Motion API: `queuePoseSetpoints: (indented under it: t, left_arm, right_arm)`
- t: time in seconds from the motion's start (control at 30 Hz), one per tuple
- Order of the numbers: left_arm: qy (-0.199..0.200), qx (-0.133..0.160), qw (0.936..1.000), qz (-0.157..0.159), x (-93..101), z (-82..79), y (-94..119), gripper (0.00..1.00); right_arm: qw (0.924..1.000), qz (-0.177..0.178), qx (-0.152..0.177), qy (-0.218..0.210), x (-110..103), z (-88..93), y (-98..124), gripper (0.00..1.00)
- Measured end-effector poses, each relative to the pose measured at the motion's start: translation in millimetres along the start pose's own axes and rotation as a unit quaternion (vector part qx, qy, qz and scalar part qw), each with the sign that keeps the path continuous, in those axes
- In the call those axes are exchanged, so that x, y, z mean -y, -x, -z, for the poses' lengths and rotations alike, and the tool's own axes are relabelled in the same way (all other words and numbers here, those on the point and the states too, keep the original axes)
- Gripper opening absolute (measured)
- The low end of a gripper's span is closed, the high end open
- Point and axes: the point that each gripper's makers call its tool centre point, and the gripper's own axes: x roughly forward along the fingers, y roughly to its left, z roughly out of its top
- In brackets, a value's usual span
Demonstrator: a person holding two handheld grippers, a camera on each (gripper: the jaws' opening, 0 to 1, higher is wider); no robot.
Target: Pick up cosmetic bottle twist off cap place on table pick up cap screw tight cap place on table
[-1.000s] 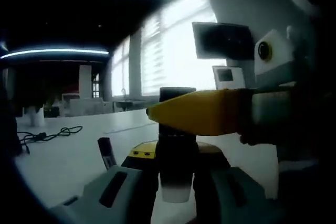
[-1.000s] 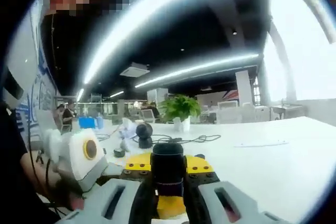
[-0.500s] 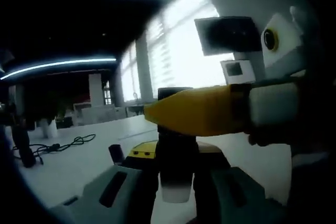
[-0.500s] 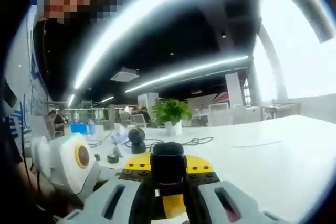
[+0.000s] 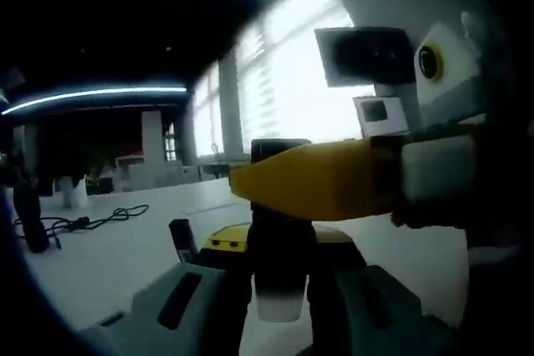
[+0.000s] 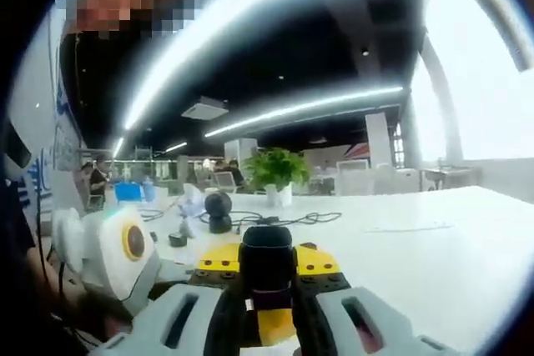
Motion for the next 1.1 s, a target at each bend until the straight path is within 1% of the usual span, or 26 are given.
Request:
queuePoseSetpoints:
  t: [0.03,0.1,0.13,0.2,0.23,0.3,0.37,0.47,0.53,0.57,0.6,0.67,0.73,0.8,0.83,0.87,0.9,0.93,0.97,1.1]
  left_arm:
    - [0.003,0.0,1.0,0.001,0.4,0.2,-0.6,0.14]
    - [0.007,0.001,1.0,0.001,0.6,0.6,-1.4,0.14]
    - [0.009,0.001,1.0,0.002,0.6,1.1,-1.7,0.14]
    - [0.011,0.0,0.9999,0.002,-0.2,2.3,-1.8,0.14]
    - [0.012,0.0,0.9999,0.002,-0.6,2.7,-1.5,0.14]
    - [0.013,-0.001,0.9999,0.002,-1.7,3.1,-0.6,0.14]
    - [0.016,-0.002,0.9999,0.002,-3.0,2.5,1.2,0.14]
    - [0.01,-0.003,0.9999,0.006,-2.9,2.2,4.1,0.14]
    - [0.011,-0.002,0.9998,0.014,-1.2,1.7,5.5,0.14]
    - [0.016,0.002,0.9997,0.02,-0.4,0.2,6.1,0.14]
    - [0.031,0.007,0.9992,0.024,0.3,-1.4,6.3,0.14]
    - [0.035,0.017,0.9991,0.018,-3.8,-5.0,6.7,0.14]
    - [0.034,0.03,0.9987,0.025,-2.8,-10.7,6.7,0.14]
    - [0.033,0.029,0.9988,0.024,-2.8,-11.9,6.3,0.14]
    - [0.029,0.021,0.9992,0.018,-4.2,-10.7,5.9,0.14]
    - [0.029,0.02,0.9992,0.017,-4.3,-10.1,5.9,0.14]
    - [0.034,0.019,0.9991,0.017,-4.1,-9.5,5.8,0.14]
    - [0.05,0.021,0.9983,0.02,-3.3,-10.1,6.0,0.14]
    - [0.058,0.026,0.9978,0.021,-3.6,-11.5,6.1,0.14]
    - [0.065,0.031,0.9969,0.032,-0.4,-12.5,5.3,0.14]
  right_arm:
    - [1.0,-0.002,-0.001,0.0,0.8,0.1,0.4,0.17]
    - [0.9999,-0.014,0.007,-0.006,-1.3,-3.9,0.9,0.28]
    - [0.9998,-0.016,0.008,-0.003,-1.7,-5.4,1.2,0.31]
    - [0.9997,-0.021,0.014,0.002,-1.9,-9.6,2.3,0.32]
    - [0.9995,-0.026,0.012,0.011,-2.0,-10.4,2.7,0.33]
    - [0.9994,-0.029,0.015,0.012,1.2,-12.1,4.2,0.37]
    - [0.9988,-0.043,0.023,0.007,1.5,-14.6,6.7,0.41]
    - [0.998,-0.056,0.025,0.016,3.4,-14.9,9.0,0.41]
    - [0.9976,-0.064,0.024,0.013,5.5,-14.6,10.1,0.4]
    - [0.9976,-0.063,0.028,0.008,7.3,-16.0,10.9,0.39]
    - [0.9975,-0.064,0.03,0.004,8.3,-16.8,11.1,0.37]
    - [0.9978,-0.058,0.032,-0.002,11.0,-18.1,10.2,0.36]
    - [0.9976,-0.058,0.036,-0.008,12.6,-20.2,10.1,0.35]
    - [0.9973,-0.061,0.038,-0.014,12.8,-21.2,9.7,0.35]
    - [0.9973,-0.062,0.038,-0.014,12.7,-21.1,9.1,0.33]
    - [0.9972,-0.064,0.036,-0.012,12.8,-20.7,8.9,0.33]
    - [0.9968,-0.068,0.04,-0.014,12.7,-22.1,9.2,0.32]
    - [0.9963,-0.074,0.04,-0.017,12.7,-23.5,9.4,0.31]
    - [0.9961,-0.077,0.04,-0.017,12.4,-24.2,9.5,0.31]
    - [0.9943,-0.097,0.044,-0.006,13.3,-29.2,12.1,0.31]
